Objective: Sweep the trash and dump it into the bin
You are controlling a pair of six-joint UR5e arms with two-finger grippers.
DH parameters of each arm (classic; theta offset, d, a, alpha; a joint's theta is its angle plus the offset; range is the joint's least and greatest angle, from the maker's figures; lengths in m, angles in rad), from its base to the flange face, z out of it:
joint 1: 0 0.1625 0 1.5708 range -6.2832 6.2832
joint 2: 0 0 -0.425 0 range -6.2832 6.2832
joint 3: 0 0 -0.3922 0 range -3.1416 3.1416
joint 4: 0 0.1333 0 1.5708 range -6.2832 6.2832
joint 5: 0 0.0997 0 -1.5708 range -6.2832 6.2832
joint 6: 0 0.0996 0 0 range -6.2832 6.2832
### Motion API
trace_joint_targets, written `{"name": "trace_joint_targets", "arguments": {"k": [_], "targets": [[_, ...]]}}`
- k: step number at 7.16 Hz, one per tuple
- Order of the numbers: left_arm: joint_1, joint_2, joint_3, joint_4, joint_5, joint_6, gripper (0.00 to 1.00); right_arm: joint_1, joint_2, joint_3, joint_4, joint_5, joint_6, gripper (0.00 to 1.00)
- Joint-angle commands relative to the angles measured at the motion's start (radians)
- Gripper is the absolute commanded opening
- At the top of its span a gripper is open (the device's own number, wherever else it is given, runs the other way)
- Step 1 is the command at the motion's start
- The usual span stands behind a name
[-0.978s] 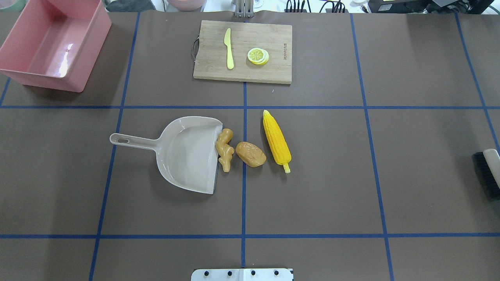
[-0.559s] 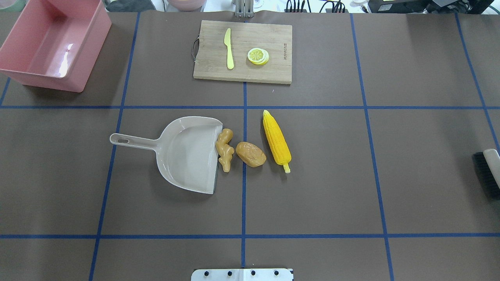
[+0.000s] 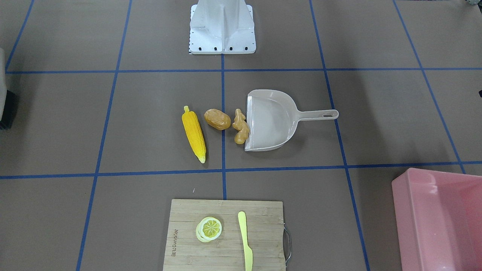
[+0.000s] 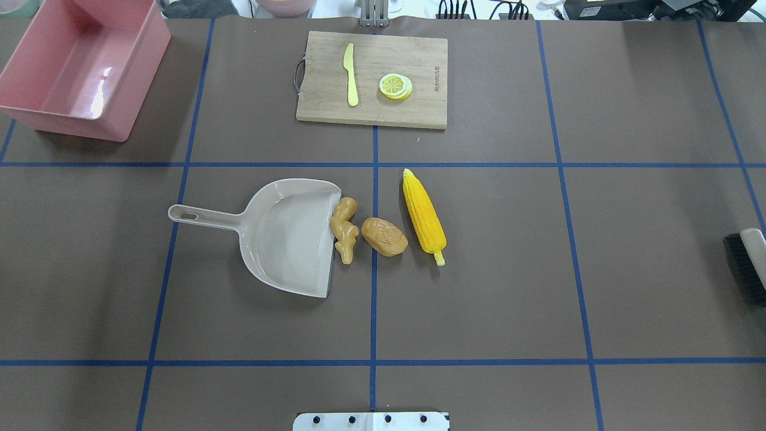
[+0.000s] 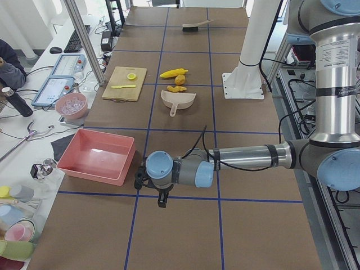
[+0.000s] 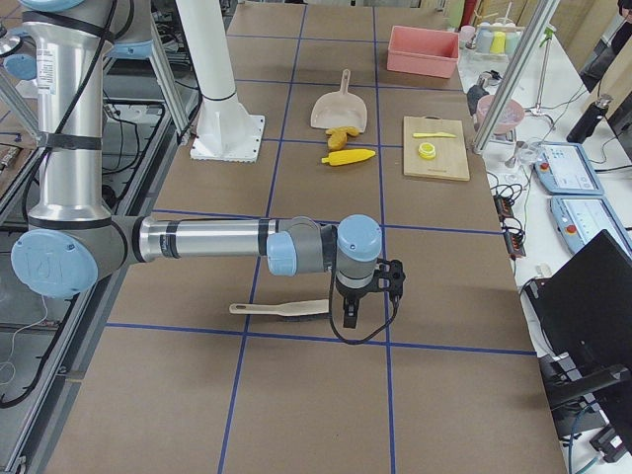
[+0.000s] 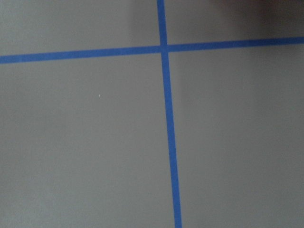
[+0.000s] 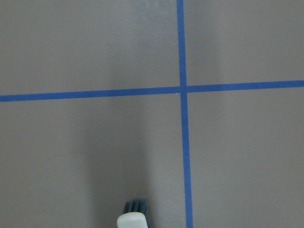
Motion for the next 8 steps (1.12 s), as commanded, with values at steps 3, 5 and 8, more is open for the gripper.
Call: {"name": "trace_joint_targets", "arguments": {"k": [3, 5, 8], "targets": [[0.154, -0.168, -0.045, 0.042, 0.118, 0.003, 0.99, -0.029, -0.15, 0.222, -0.117, 0.038, 0.026, 1.0], [0.186, -0.173, -0.182, 0.034, 0.118, 0.011, 0.99, -0.117, -0.35, 0.226, 0.214, 0.039, 0.041, 1.0], [0.418, -0.205, -0.252, -0.037, 0.127, 0.011, 0.99, -0.242, -0.435, 0.224, 0.312, 0.007, 0.067, 1.0]]}}
